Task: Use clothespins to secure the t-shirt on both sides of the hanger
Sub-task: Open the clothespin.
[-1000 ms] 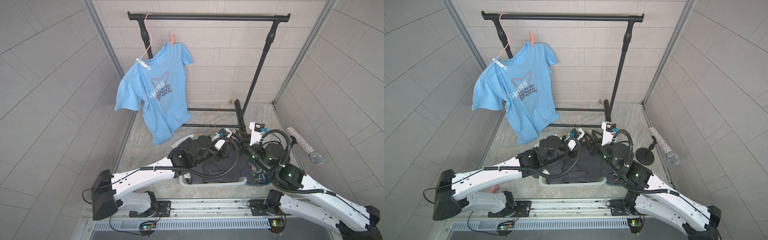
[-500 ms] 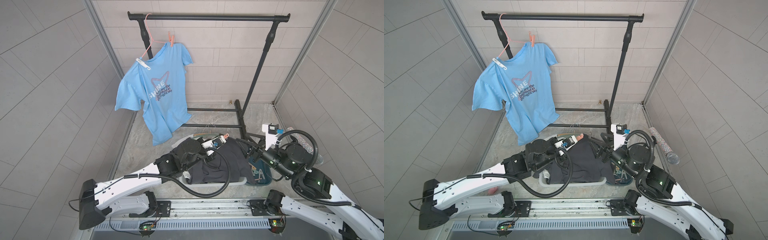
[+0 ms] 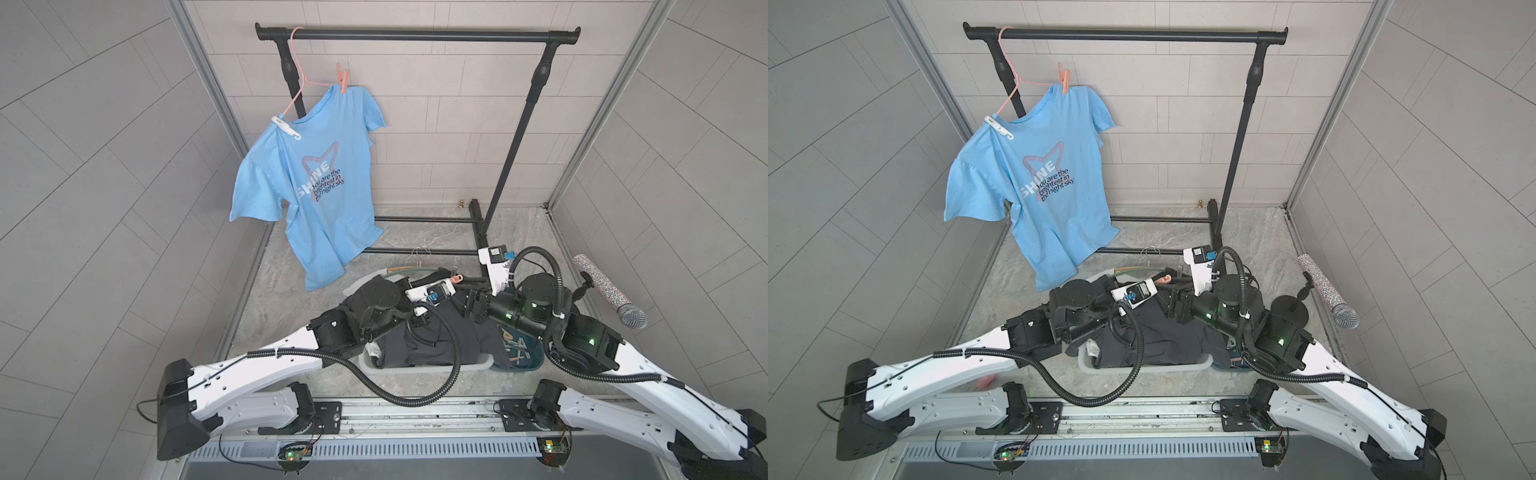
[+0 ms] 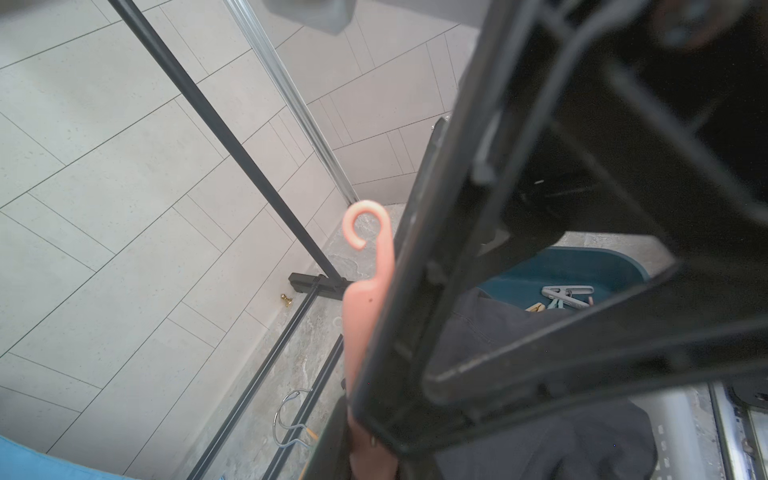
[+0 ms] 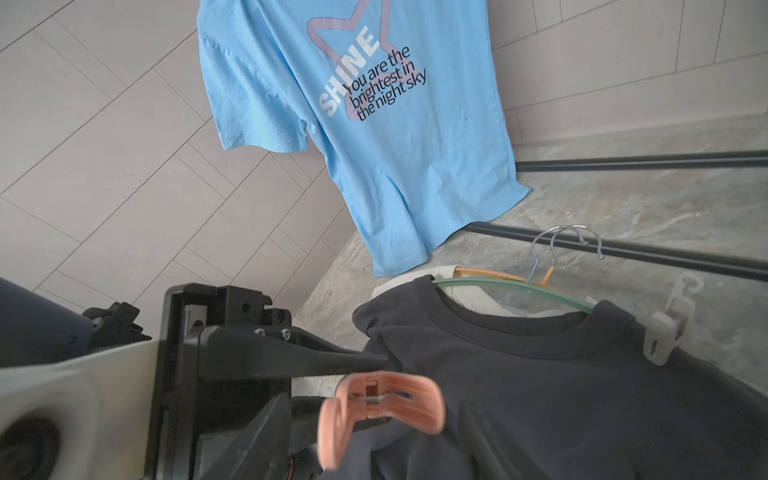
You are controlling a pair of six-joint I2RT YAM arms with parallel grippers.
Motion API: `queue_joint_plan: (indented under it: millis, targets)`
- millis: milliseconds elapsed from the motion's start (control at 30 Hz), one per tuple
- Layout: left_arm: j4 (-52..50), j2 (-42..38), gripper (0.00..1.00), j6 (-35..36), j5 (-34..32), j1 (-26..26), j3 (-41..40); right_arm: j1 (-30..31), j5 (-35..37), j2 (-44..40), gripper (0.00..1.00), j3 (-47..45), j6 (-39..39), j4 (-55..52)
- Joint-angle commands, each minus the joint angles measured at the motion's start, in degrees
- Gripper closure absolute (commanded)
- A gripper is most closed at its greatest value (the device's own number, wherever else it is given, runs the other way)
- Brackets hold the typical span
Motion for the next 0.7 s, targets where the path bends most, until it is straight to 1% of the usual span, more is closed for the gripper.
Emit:
queue_joint_plan:
  millis: [0,67,133,233,333,400,433,467,500,567,633,667]
  targets:
    - [1.91,-1.29,1.00,1.21,1.30,-0.28,-0.64,-0.08,1.36,-0.58,0.37,-0.69,4.06,4.15]
    - [1.29,-1.47,1.00,2.52,2.51,-0.30,-0.86,-0.04,1.54,-0.83,0.41,-1.67,5.38,6.51]
    - [1.28,-1.47,1.00,2.84,2.31,-0.23,-0.79,-0.03,1.84,-0.88,0.44,-1.69,5.56,6.90]
    - [0.30,-1.23,1.00,3.44,1.75,-0.28,-0.01,-0.06,1.73,-0.54,0.53,-1.58,5.58,6.97]
    - [0.05,-1.07,1.00,3.82,1.23,-0.28,0.30,-0.08,1.64,-0.19,0.65,-1.44,5.18,6.76]
    - [-0.04,-0.73,1.00,3.53,0.04,-0.28,0.62,-0.07,1.69,-0.09,0.70,-1.13,4.68,6.44]
    - [-0.15,-0.49,0.97,3.27,-0.56,-0.28,0.83,-0.08,1.80,-0.06,0.74,-1.10,4.38,6.31]
    - [-0.50,-0.25,0.90,2.92,-0.99,-0.30,1.17,-0.07,1.88,-0.20,0.76,-0.95,3.76,6.04]
    - [-0.99,-0.15,0.81,2.54,-1.04,-0.34,1.45,-0.07,2.17,-0.20,0.78,-0.87,3.17,5.77]
    - [-1.65,-0.14,0.54,0.89,-1.23,-0.27,1.97,-0.06,3.79,-0.14,0.84,-0.37,1.29,4.22]
    - [-1.86,-0.64,0.41,-1.69,-1.51,-0.27,2.16,-0.08,6.16,-0.02,0.91,0.30,-2.34,2.83]
    - [-2.12,-1.06,0.37,-2.96,-1.69,-0.07,2.25,-0.07,7.62,0.06,0.94,0.58,-4.25,2.23]
